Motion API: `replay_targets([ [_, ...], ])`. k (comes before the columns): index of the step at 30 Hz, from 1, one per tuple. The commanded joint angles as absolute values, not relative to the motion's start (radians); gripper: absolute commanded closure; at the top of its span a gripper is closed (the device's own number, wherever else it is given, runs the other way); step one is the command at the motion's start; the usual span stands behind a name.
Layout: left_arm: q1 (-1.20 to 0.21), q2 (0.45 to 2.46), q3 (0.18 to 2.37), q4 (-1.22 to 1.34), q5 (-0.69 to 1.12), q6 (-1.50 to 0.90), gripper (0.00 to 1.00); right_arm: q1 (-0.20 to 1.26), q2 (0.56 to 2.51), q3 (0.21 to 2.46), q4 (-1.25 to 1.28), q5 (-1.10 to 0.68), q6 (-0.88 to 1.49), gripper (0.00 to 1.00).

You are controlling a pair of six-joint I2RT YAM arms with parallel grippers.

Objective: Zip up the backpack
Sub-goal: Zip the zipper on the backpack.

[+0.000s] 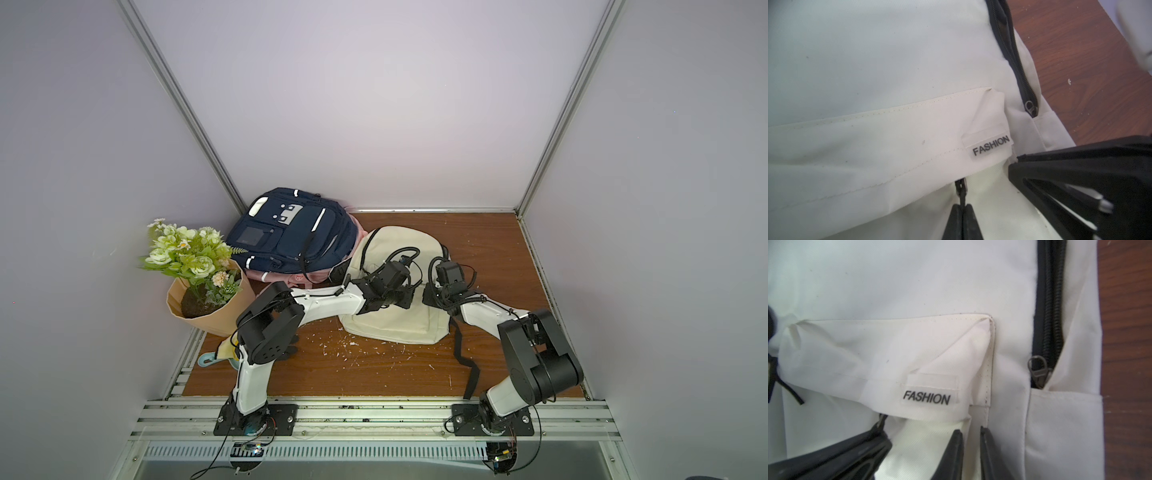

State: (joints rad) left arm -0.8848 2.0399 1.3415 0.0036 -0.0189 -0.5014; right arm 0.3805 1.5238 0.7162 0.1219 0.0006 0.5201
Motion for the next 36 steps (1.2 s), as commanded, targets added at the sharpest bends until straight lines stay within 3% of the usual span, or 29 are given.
replay_targets([
  [1, -0.871, 2.036, 1.308, 0.043, 0.001, -0.526, 1.00, 0.393, 1.465, 0.728, 0.092, 0.011, 0.525, 0.79],
  [7, -0.859, 2.011, 1.272, 0.080, 0.010, -0.532, 1.00, 0.399, 1.415, 0.713, 0.106, -0.002, 0.520, 0.77],
  [23, -0.858, 2.008, 1.260, 0.086, 0.006, -0.540, 1.00, 0.417, 1.545, 0.707, 0.100, 0.019, 0.543, 0.73],
  [26, -0.858, 2.006, 1.259, 0.086, 0.004, -0.540, 1.00, 0.420, 1.557, 0.706, 0.108, 0.015, 0.545, 0.78],
  [32, -0.856, 1.995, 1.247, 0.082, -0.013, -0.542, 1.00, 0.419, 1.514, 0.717, 0.082, 0.087, 0.543, 0.99],
  [36, -0.848, 1.966, 1.221, 0.083, -0.036, -0.544, 1.00, 0.413, 1.476, 0.724, 0.047, 0.172, 0.550, 1.00],
])
